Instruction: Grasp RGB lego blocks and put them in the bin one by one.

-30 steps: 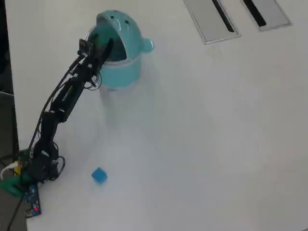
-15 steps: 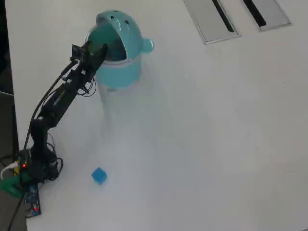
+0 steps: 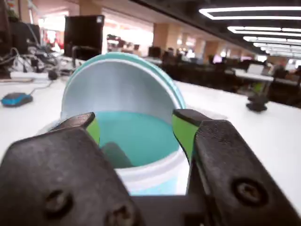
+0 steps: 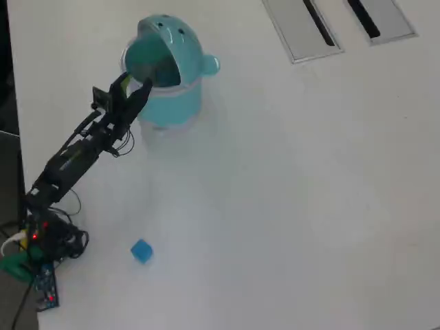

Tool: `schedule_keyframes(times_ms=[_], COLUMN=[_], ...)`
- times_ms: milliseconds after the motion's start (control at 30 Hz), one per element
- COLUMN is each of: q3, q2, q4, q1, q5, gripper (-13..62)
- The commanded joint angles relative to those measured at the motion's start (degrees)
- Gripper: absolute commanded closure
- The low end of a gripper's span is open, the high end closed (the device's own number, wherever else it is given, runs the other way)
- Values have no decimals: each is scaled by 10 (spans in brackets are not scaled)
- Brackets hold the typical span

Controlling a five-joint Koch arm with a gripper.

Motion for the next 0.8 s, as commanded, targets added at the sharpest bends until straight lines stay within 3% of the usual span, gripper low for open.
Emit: schedule_keyframes(times_ms=[0, 400, 767], q3=[-4, 163, 259], q2=[54, 194, 334], q4=[-53, -70, 140], q1=[11, 39, 85], q5=[-4, -12, -11], gripper=[220, 250, 193])
